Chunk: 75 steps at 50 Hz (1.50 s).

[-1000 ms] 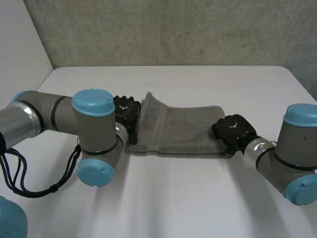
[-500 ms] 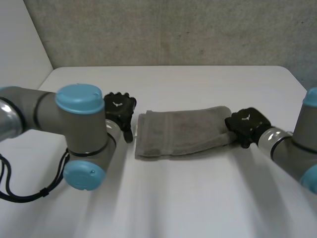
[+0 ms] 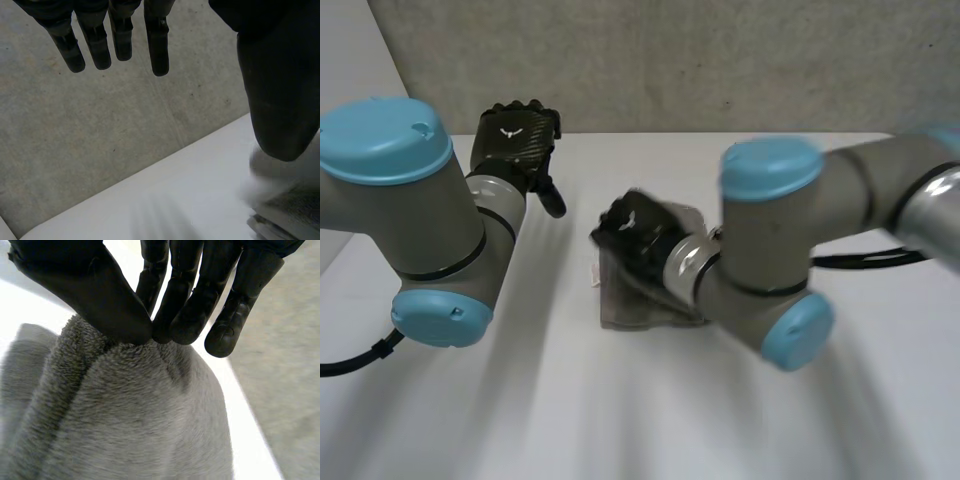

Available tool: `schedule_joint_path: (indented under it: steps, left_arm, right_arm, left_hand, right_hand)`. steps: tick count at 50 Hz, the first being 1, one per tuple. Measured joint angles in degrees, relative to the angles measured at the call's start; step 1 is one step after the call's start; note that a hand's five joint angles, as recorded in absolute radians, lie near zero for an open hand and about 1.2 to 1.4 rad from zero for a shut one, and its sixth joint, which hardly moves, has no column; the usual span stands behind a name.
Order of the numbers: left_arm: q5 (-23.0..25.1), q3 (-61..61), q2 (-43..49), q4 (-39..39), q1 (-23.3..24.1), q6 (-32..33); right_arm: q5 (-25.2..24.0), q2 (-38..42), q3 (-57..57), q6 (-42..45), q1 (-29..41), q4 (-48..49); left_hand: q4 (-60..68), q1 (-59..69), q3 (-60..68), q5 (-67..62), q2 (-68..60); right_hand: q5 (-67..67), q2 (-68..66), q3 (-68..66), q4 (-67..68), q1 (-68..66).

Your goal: Fold the towel.

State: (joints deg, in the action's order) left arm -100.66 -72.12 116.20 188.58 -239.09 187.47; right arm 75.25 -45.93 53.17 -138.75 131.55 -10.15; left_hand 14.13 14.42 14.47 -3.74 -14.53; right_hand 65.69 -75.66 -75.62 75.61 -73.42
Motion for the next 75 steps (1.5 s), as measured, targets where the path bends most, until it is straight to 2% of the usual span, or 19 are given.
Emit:
schedule_joint_path:
  steps: [5,8,11,13,22,34,41,50,62,75]
  left_arm:
    - [0.2,-0.6,-0.2,0.9,-0.3,-0.3]
    - [0.3,-0.4,0.0,1.1,-0.3,-0.3]
    - [0.5,0.1,0.4,1.1,-0.3,-0.2]
    - [0.8,0.6,0.6,1.1,-0.3,-0.3]
    - [7.8,5.0,3.6,0.8,0.7,-3.8]
    - [15.5,11.9,10.8,-0.5,4.1,-8.8]
    - [18.4,15.4,17.4,-1.0,5.8,-8.6]
    - [18.4,15.6,21.6,-3.3,6.2,-8.2]
    - [18.0,6.3,19.0,-4.8,5.1,-7.3]
    - [17.8,-4.2,14.9,1.4,3.2,-0.8]
  right_arm:
    - [1.9,3.4,-0.8,-0.4,1.6,-0.8]
    - [3.5,2.4,0.2,-2.8,0.5,-1.4]
    - [4.3,-0.3,1.8,-6.3,-1.3,-1.7]
    - [4.5,-2.3,3.0,-9.0,-2.6,-1.9]
    - [3.1,-14.7,9.1,-23.4,-10.6,-1.8]
    - [1.0,-16.4,10.6,-25.7,-18.1,-1.6]
    - [0.7,-12.3,10.3,-26.3,-19.1,-0.4]
    - [0.7,-5.5,8.6,-32.8,-18.3,1.4]
    - [1.4,3.8,3.7,-36.0,-15.1,1.4]
    - [2.8,10.6,-2.8,-35.7,-9.1,0.6]
  left_hand:
    - [0.0,0.0,0.0,0.0,0.0]
    - [0.0,0.0,0.0,0.0,0.0]
    - [0.0,0.0,0.0,0.0,0.1]
    - [0.0,0.0,0.0,0.0,0.1]
    - [0.0,0.0,0.0,0.0,0.1]
    - [0.0,0.0,0.0,0.0,0.1]
    - [0.0,0.0,0.0,0.0,0.1]
    - [0.0,0.0,0.0,0.0,0.1]
    - [0.0,0.0,0.0,0.0,0.1]
    - [0.0,0.0,0.0,0.0,0.1]
  right_hand:
    - [-4.5,4.7,3.8,-4.3,3.4]
    - [-37.2,36.0,35.4,-35.8,37.0]
    - [-59.0,56.4,56.5,-56.5,55.3]
    - [-62.2,61.4,61.4,-60.9,58.8]
    - [-62.2,61.7,61.9,-61.4,59.6]
    - [-62.2,61.7,61.9,-61.4,59.6]
    - [-62.2,61.7,61.9,-61.4,59.6]
    - [-62.2,61.7,61.9,-61.4,59.6]
    - [-62.2,61.7,61.9,-61.4,59.6]
    - [-62.2,61.7,62.4,-61.7,59.6]
